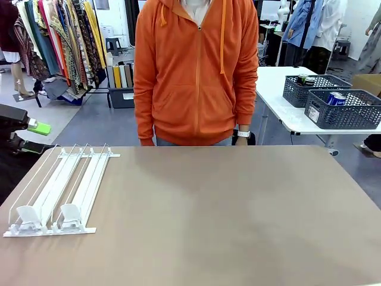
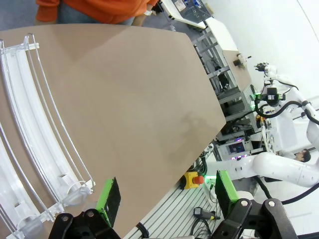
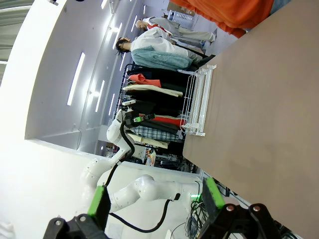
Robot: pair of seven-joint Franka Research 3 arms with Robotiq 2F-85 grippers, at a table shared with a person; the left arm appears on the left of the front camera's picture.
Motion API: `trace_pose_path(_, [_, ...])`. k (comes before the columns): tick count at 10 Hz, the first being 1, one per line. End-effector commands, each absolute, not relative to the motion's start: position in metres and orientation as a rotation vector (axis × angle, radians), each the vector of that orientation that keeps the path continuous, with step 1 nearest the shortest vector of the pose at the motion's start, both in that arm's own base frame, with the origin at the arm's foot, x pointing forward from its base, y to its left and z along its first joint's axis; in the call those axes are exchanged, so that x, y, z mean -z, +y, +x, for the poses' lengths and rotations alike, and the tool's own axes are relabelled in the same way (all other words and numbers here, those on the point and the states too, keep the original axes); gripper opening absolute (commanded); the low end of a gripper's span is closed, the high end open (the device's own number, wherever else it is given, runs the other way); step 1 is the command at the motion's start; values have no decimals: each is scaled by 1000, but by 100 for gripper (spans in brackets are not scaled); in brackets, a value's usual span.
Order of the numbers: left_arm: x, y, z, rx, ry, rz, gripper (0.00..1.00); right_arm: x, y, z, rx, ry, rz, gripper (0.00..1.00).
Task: Retrieve and store the cans from the dispenser.
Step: Pick up one can from the Automatic Can Dispenser and place it in the middle of the table.
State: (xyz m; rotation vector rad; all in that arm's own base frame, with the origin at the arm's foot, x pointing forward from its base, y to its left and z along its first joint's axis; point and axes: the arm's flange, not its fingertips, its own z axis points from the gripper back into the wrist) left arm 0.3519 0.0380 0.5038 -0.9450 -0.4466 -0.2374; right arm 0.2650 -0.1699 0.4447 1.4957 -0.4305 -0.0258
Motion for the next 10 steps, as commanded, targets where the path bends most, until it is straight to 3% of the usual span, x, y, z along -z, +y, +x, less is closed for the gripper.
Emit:
trace_pose_path(1, [-507,39,350,234,-439,-947,100,-448,-169,266,27,-443,1508,100])
trace_pose_path(10, [-507,39,350,234,-439,-947,100,-448,-169,266,27,-443,1508,100])
